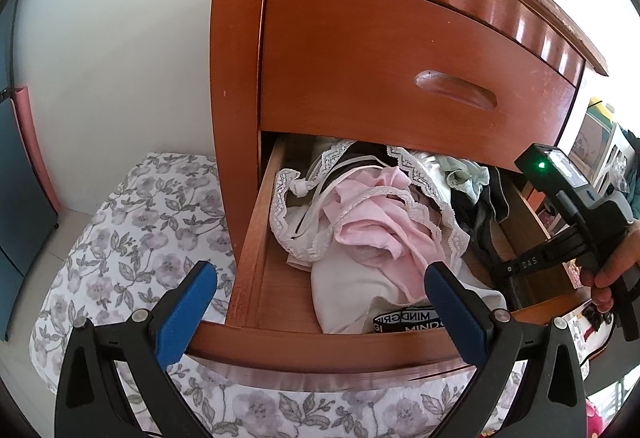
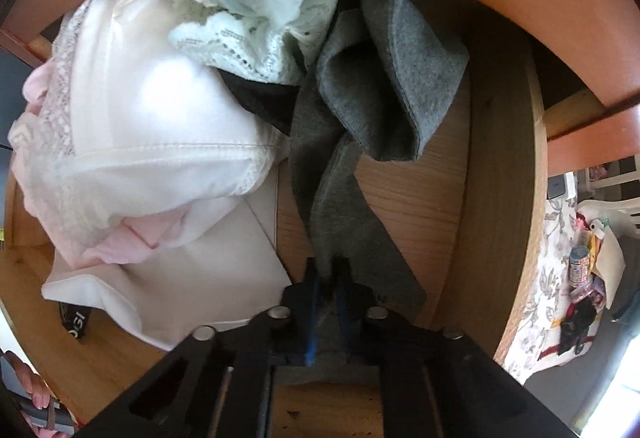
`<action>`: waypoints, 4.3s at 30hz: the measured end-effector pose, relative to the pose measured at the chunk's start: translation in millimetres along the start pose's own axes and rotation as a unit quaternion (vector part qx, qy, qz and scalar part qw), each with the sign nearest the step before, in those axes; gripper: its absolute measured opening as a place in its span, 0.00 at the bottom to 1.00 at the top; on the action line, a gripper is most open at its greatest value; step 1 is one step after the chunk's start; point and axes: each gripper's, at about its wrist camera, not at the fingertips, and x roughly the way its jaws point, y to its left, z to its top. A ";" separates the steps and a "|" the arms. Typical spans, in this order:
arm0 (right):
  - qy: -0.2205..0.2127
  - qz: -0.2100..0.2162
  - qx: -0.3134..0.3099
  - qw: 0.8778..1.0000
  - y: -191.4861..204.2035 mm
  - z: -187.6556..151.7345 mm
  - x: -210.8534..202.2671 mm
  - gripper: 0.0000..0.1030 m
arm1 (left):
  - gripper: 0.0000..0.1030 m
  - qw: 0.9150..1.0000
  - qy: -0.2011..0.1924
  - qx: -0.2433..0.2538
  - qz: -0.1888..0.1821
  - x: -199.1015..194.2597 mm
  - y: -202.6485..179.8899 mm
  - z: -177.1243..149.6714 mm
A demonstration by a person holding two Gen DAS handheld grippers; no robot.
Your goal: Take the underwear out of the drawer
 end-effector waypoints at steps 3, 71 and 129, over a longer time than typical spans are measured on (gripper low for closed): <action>-0.016 0.006 0.005 1.000 -1.3 -6.9 -8.2 0.05 | 1.00 1.000 -0.001 0.002 -0.001 -1.4 -0.8 0.1; -0.175 0.132 0.108 0.970 -87.7 -59.9 -116.7 0.09 | 1.00 0.999 -0.013 0.033 -0.017 -6.1 -26.0 2.2; -0.357 0.201 0.086 0.908 -83.8 -92.3 -275.8 0.05 | 1.00 0.999 -0.012 0.025 -0.020 -4.2 -22.8 2.9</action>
